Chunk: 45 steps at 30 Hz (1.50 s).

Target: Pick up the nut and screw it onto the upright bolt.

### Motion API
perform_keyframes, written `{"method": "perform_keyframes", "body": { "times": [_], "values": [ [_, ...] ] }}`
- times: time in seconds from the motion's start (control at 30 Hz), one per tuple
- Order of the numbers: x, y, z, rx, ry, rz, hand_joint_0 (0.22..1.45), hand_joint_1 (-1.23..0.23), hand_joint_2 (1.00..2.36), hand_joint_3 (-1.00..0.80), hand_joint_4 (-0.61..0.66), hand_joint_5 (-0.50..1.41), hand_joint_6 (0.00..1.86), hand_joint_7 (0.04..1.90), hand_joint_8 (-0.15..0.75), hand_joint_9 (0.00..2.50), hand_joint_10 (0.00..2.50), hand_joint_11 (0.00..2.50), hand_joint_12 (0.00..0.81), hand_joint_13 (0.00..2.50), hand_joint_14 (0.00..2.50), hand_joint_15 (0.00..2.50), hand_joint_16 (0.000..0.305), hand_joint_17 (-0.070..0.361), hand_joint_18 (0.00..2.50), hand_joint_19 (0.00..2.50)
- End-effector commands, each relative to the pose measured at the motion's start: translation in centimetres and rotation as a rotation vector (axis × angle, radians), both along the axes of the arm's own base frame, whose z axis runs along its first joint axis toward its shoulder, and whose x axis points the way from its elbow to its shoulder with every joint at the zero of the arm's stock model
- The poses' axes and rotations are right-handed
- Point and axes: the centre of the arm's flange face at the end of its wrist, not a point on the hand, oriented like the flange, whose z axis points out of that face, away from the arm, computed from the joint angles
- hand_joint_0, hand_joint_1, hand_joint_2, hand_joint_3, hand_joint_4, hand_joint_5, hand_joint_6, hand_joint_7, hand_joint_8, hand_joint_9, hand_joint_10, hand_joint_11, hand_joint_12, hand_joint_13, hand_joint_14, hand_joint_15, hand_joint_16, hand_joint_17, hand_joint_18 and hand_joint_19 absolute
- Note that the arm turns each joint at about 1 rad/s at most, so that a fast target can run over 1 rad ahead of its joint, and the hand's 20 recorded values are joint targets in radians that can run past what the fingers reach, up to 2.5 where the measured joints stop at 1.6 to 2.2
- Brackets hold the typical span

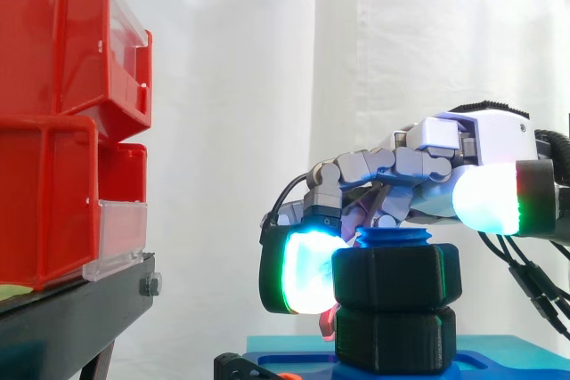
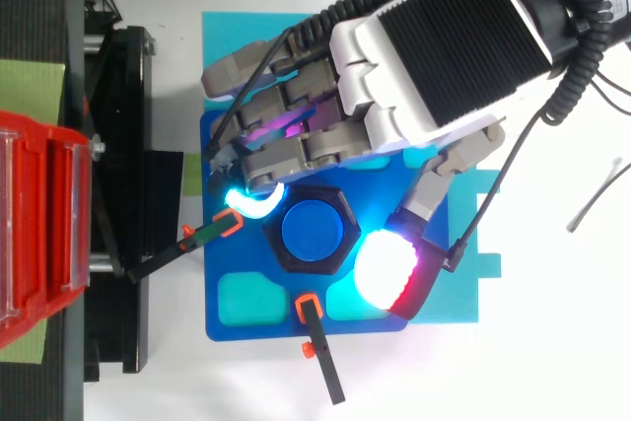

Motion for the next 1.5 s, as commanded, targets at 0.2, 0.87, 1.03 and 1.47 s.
{"method": "perform_keyframes", "body": {
  "times": [0.2, 0.87, 1.03, 1.47],
  "values": [
    [0.0, -0.1, 0.1, 0.0, -0.004, -0.002, 0.46, -0.11, 1.0, -0.5, 0.1, 0.06, 0.61, 1.23, 0.214, 1.15, 0.0, 0.0, 0.194, 0.72, 0.0, 0.0, 0.023, 0.051, 0.38, 0.0],
    [-0.1, -1.3, 0.6, -0.005, -0.012, -0.002, 0.46, -0.11, 1.0, -0.5, 0.12, 0.08, 0.58, 1.32, 0.195, 1.38, 0.0, 0.0, 0.165, 0.85, 0.0, 0.0, 0.019, 0.043, 0.54, 0.06],
    [-0.3, -1.9, 0.4, -0.007, -0.007, -0.001, 0.46, -0.11, 1.0, -0.5, 0.12, 0.08, 0.58, 1.31, 0.191, 1.39, 0.0, 0.0, 0.164, 0.85, 0.0, 0.0, 0.019, 0.042, 0.54, 0.06],
    [-0.6, -2.8, 0.5, -0.01, -0.008, -0.001, 0.47, -0.12, 1.0, -0.5, 0.11, 0.08, 0.58, 1.31, 0.189, 1.41, 0.0, 0.0, 0.161, 0.88, 0.0, 0.0, 0.018, 0.041, 0.56, 0.08]
  ]
}}
